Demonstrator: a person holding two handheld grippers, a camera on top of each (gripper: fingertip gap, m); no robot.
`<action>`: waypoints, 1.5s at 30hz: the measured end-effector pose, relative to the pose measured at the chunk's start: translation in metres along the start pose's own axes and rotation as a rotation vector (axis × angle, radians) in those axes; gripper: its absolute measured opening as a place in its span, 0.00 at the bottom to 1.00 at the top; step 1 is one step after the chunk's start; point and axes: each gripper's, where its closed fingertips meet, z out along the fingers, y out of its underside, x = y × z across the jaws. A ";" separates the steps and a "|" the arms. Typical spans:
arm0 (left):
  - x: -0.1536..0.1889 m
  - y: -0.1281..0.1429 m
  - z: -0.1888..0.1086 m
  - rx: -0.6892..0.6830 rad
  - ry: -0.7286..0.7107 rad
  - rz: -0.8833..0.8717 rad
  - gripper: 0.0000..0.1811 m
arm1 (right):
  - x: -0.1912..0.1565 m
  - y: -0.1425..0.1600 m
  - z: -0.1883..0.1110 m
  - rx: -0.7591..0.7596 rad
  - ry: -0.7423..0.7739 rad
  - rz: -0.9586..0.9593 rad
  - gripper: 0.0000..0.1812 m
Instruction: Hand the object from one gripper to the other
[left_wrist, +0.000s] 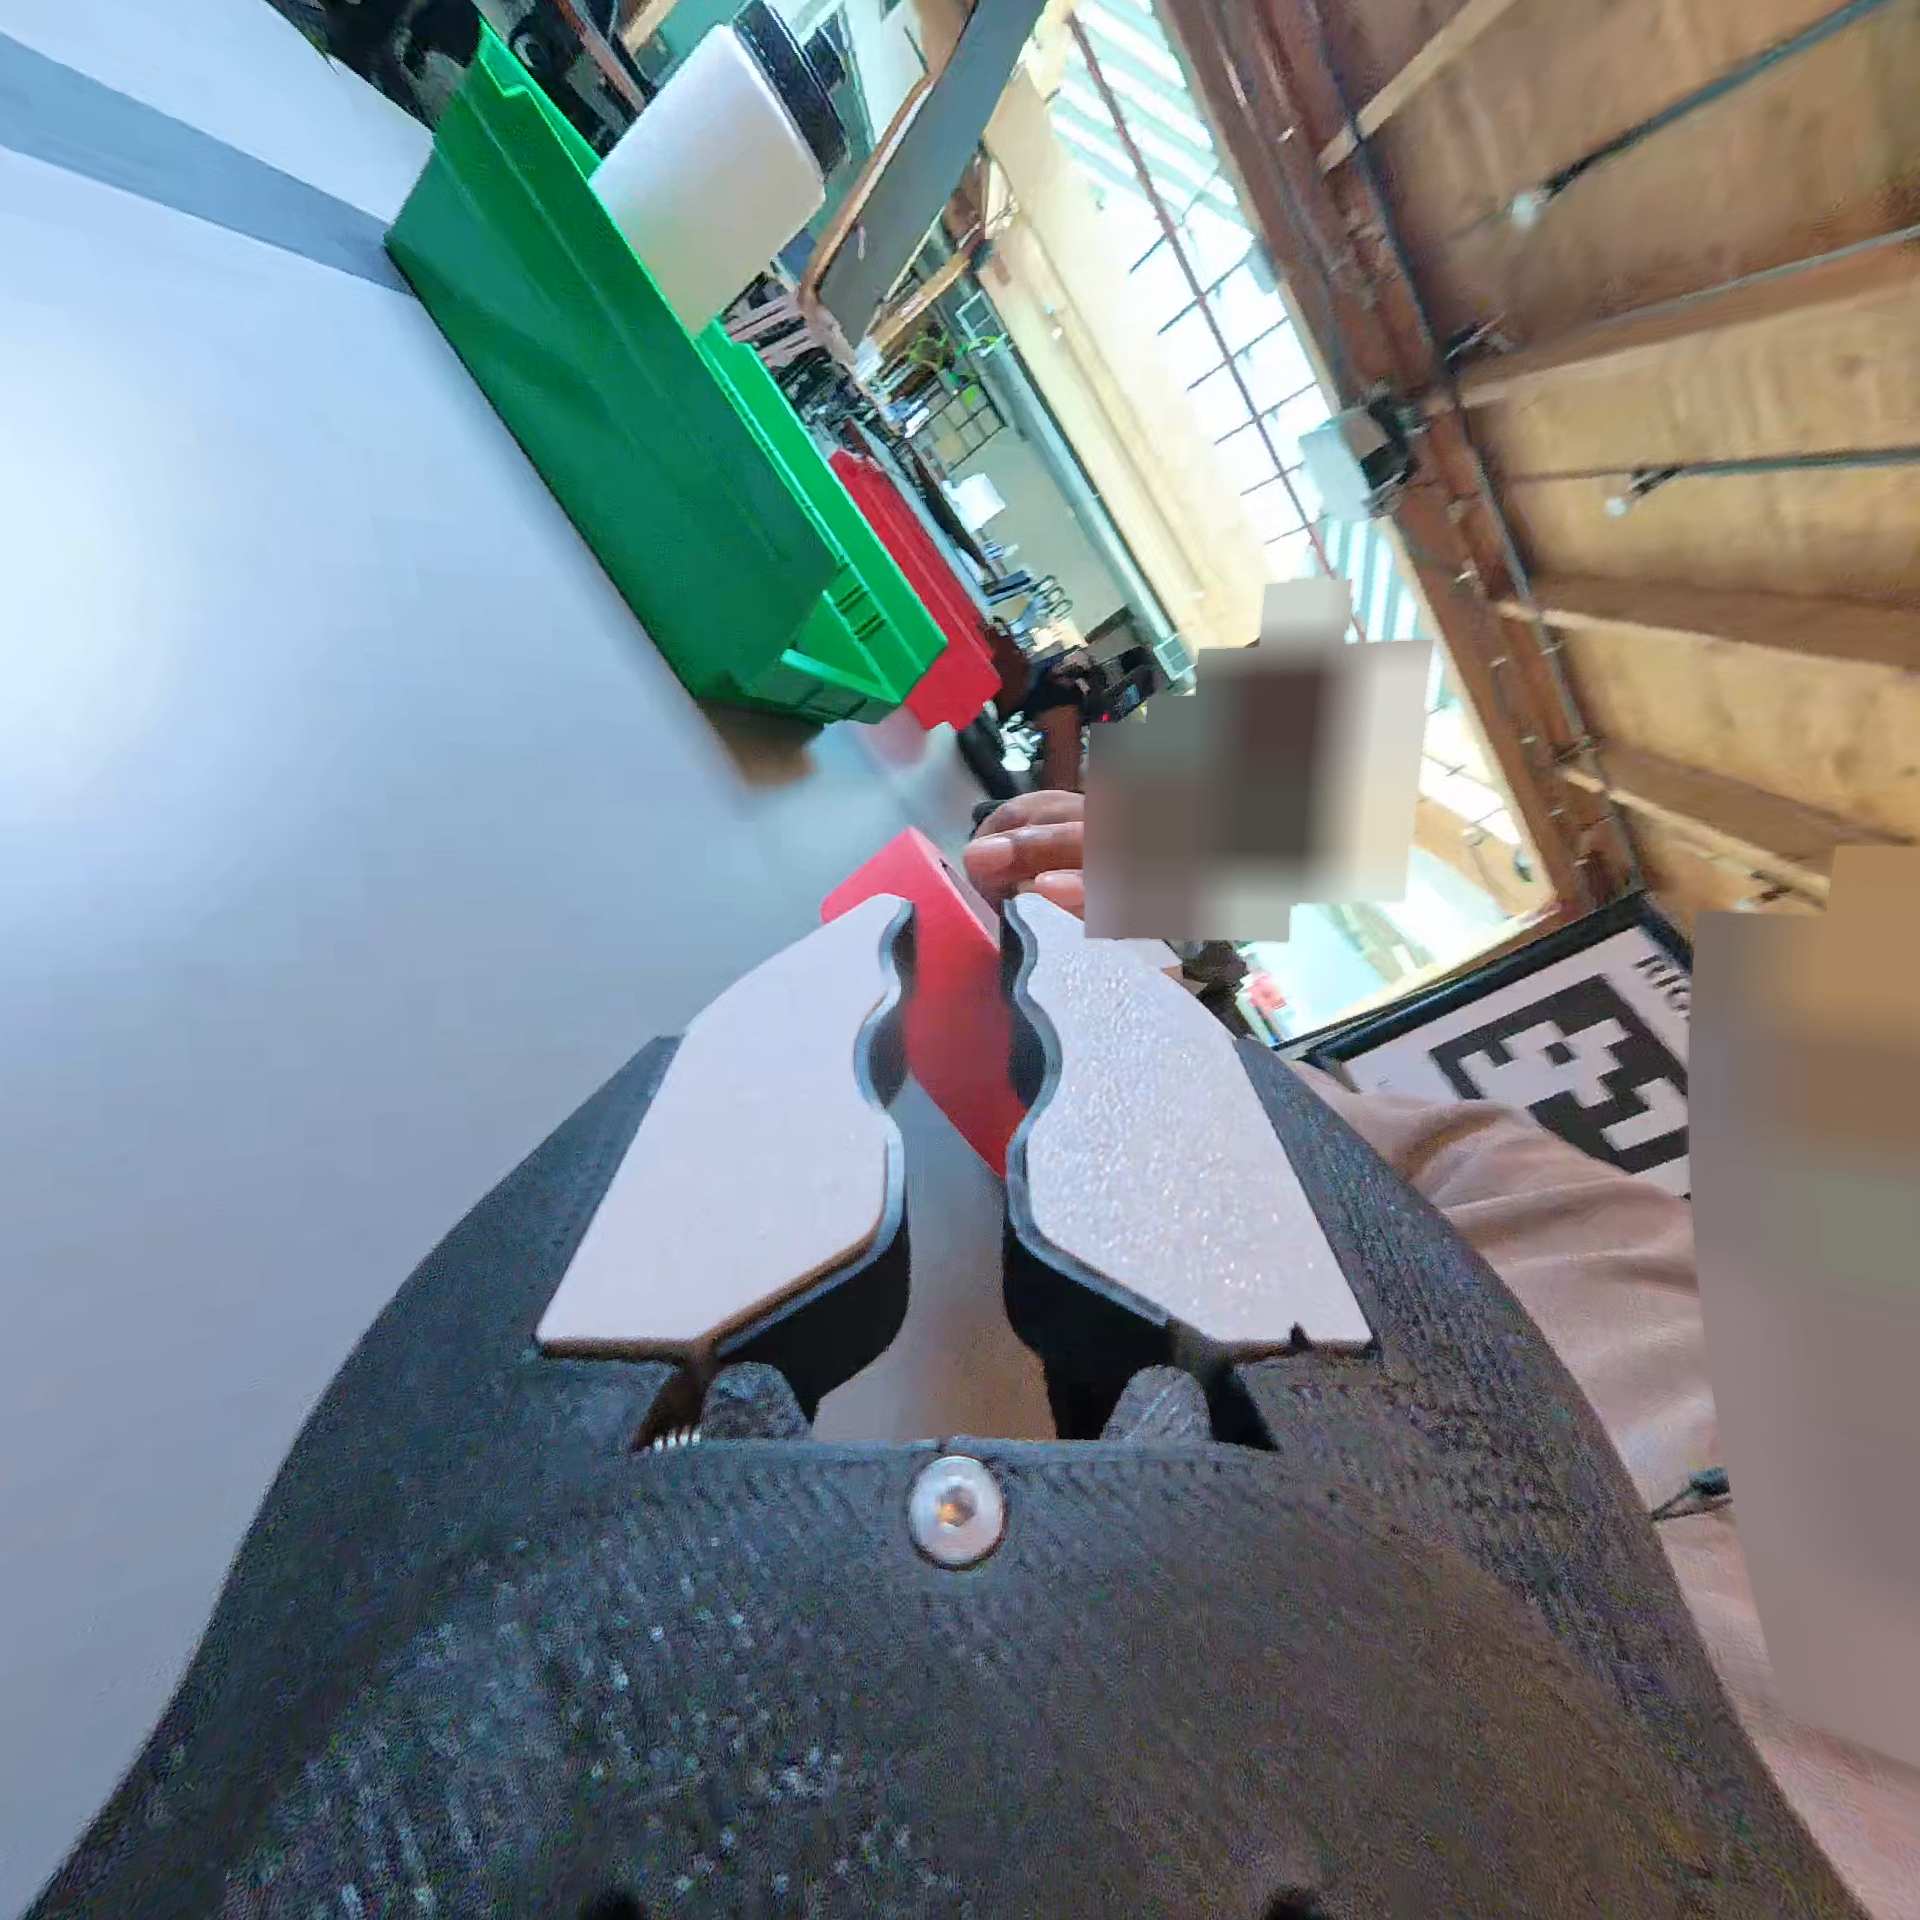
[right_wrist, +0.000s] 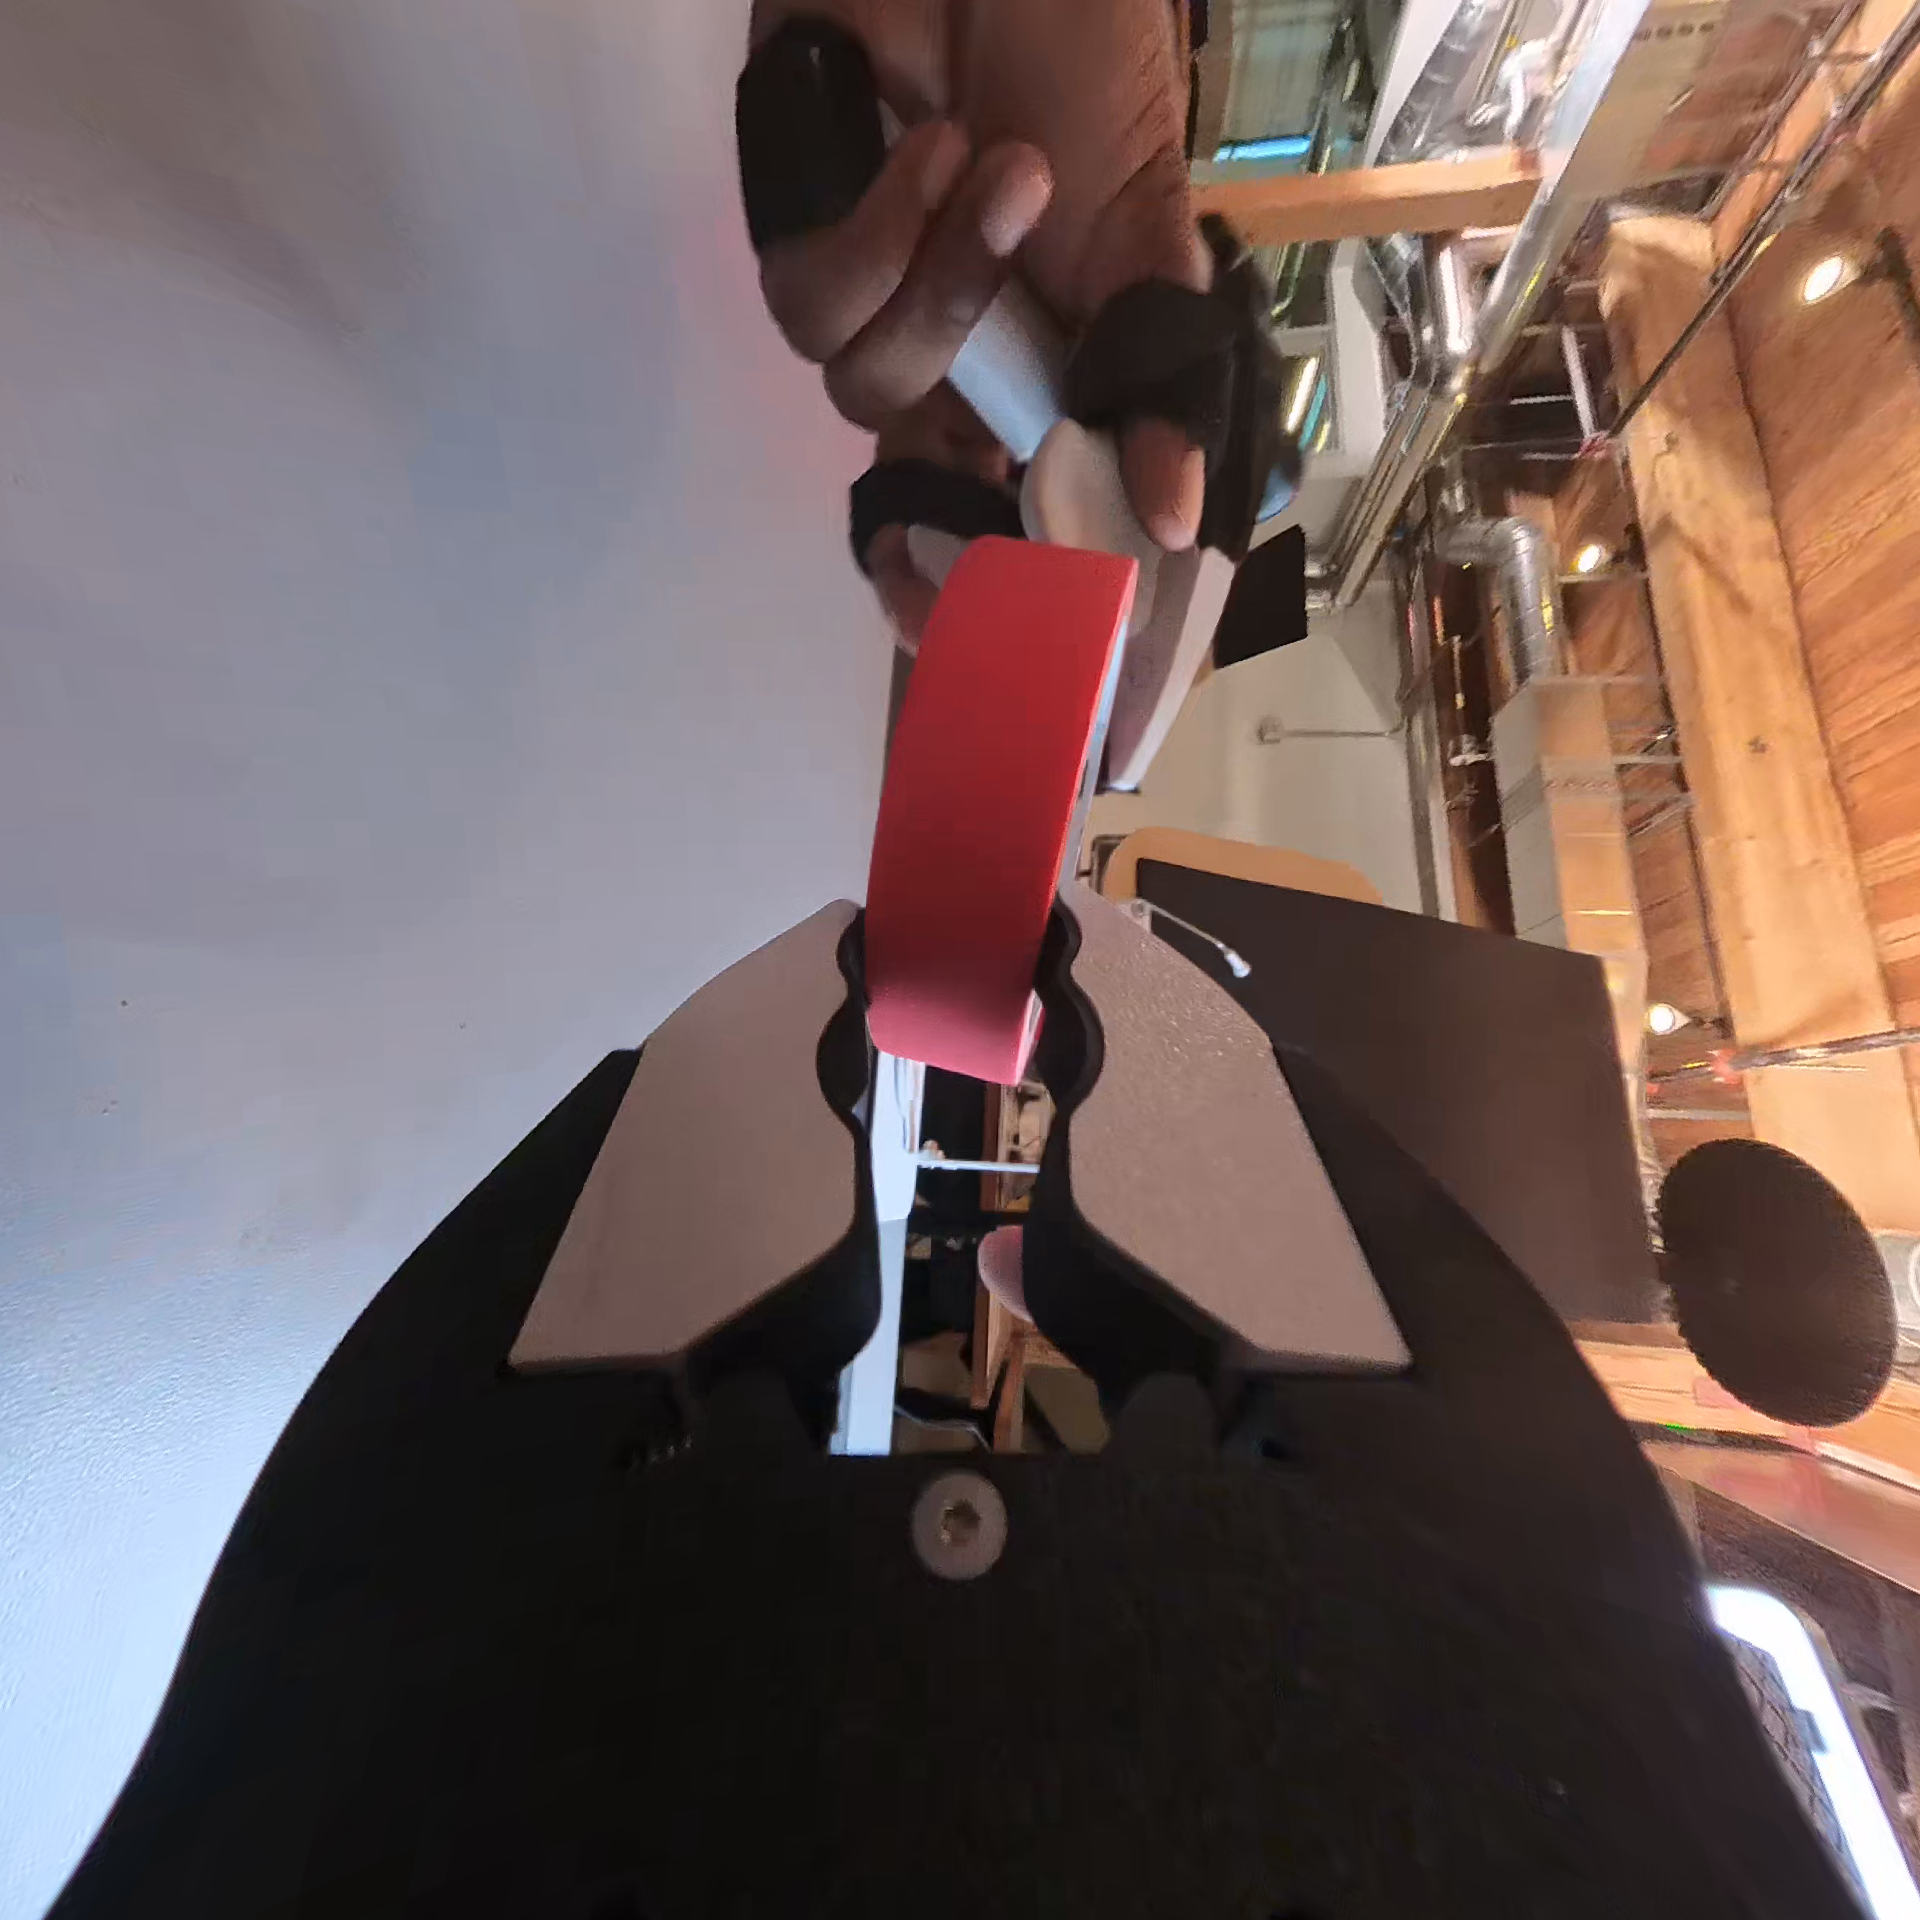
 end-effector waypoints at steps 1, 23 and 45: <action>-0.004 -0.001 -0.005 -0.014 -0.031 0.060 0.00 | -0.003 0.002 0.003 -0.022 -0.015 0.006 0.16; 0.003 0.015 -0.002 -0.216 0.028 0.108 0.19 | 0.002 0.014 0.014 -0.097 0.028 0.084 0.25; 0.036 0.038 0.016 -0.348 -0.706 2.282 0.16 | 0.050 -0.008 -0.003 0.621 -0.684 2.496 0.37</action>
